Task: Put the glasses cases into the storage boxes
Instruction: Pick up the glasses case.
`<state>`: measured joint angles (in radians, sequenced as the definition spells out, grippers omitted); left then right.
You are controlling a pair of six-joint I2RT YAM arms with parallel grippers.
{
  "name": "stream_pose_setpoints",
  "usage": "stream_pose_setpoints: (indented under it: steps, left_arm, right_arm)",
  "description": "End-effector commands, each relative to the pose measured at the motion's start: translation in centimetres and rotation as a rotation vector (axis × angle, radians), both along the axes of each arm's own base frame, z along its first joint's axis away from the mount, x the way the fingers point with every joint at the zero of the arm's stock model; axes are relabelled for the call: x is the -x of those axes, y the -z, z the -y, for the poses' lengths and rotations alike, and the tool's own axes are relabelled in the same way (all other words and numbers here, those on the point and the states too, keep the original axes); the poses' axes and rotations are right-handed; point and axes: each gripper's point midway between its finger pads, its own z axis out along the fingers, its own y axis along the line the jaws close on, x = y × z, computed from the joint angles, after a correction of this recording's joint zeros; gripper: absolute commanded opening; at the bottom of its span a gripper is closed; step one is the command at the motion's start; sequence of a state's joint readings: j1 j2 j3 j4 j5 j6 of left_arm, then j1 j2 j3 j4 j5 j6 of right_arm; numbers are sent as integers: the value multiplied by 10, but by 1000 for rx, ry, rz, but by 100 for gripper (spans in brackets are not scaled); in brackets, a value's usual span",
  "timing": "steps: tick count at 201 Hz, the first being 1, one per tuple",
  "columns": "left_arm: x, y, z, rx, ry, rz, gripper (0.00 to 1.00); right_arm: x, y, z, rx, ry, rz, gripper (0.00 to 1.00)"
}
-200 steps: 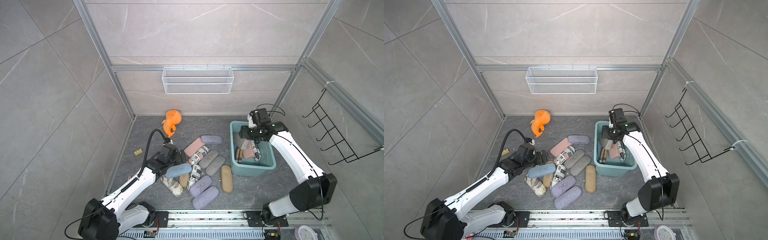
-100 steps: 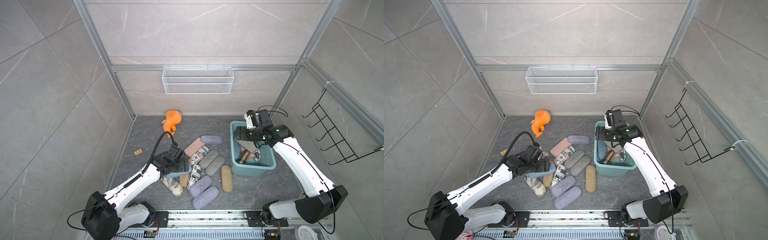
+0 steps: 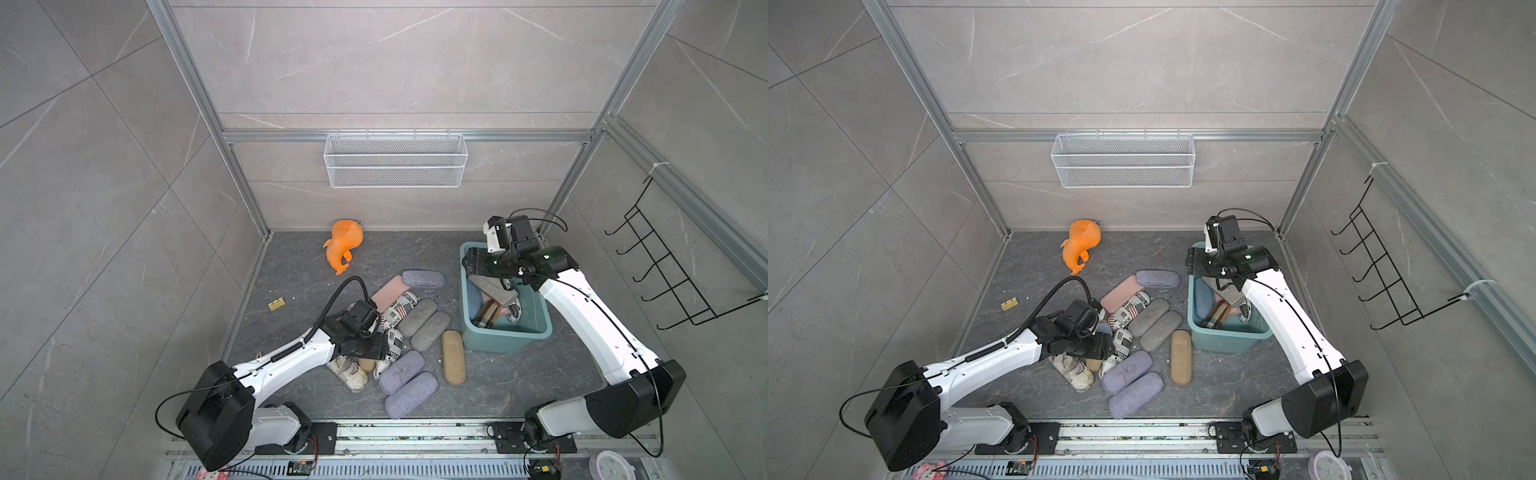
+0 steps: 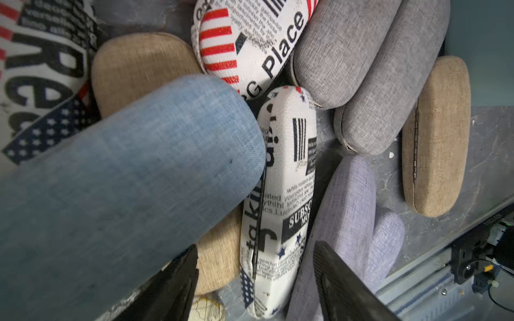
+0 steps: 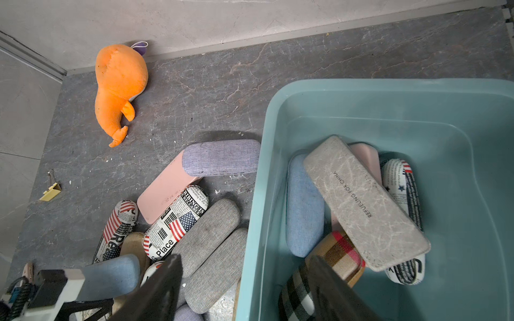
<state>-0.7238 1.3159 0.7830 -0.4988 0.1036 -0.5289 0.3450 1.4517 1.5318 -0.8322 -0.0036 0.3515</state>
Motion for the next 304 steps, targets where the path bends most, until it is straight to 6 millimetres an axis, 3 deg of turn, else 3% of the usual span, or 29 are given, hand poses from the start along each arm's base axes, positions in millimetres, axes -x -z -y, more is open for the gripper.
stream_pose_setpoints:
  steps: [1, 66, 106, 138, 172, 199, 238, 304]
  left_arm:
    - [-29, -16, 12, 18, 7, 106, 69]
    - [-69, -26, 13, 50, -41, 153, 72]
    - [-59, -52, 19, 114, -8, 154, 77]
    - [-47, -74, -1, 131, -101, 189, 86]
    - [-40, -55, -64, -64, -367, 208, 94]
    - [-29, -30, -90, -185, -459, 153, 93]
    - [-19, -7, -80, -175, -413, 76, 90]
    - [-23, 7, -65, -176, -326, 54, 89]
  right_arm:
    - [-2, -13, -2, -20, 11, 31, 74]
    - [1, -14, -5, -32, -2, 35, 74]
    - [2, -10, -9, -32, -13, 29, 73]
    - [0, -10, -15, -46, -30, 36, 74]
    - [-4, -9, -35, -78, -71, 48, 77]
    - [-6, -12, -52, -106, -112, 66, 78]
    - [-8, -13, -67, -104, -138, 68, 81]
    - [-7, -13, -75, -94, -150, 68, 81]
